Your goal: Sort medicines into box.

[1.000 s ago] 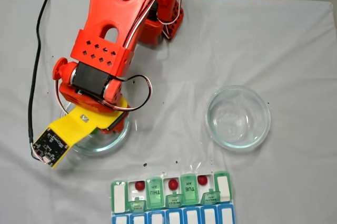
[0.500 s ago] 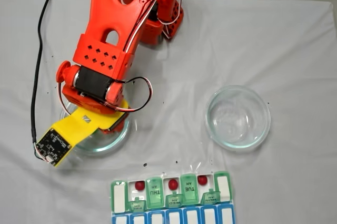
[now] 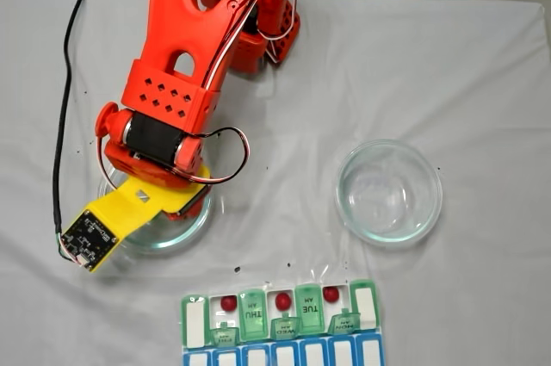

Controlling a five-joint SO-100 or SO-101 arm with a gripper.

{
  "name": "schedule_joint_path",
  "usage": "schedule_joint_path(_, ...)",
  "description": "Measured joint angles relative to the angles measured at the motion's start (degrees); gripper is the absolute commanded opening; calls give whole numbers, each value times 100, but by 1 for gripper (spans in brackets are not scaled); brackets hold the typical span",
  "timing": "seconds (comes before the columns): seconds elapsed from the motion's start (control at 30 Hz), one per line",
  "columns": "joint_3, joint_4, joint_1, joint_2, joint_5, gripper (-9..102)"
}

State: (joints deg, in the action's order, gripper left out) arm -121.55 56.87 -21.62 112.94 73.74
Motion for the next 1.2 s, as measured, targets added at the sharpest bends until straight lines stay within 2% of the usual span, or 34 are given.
schedule_joint_path(0.5, -185, -378, 185, -211, -105, 22)
schedule_joint_path(0.77, -237, -404, 211, -211, -158, 19)
schedule_joint_path(0.87, -237, -404, 220, -237, -158, 15)
schedule_joint_path(1.2, -237, -396, 308, -237, -193, 14)
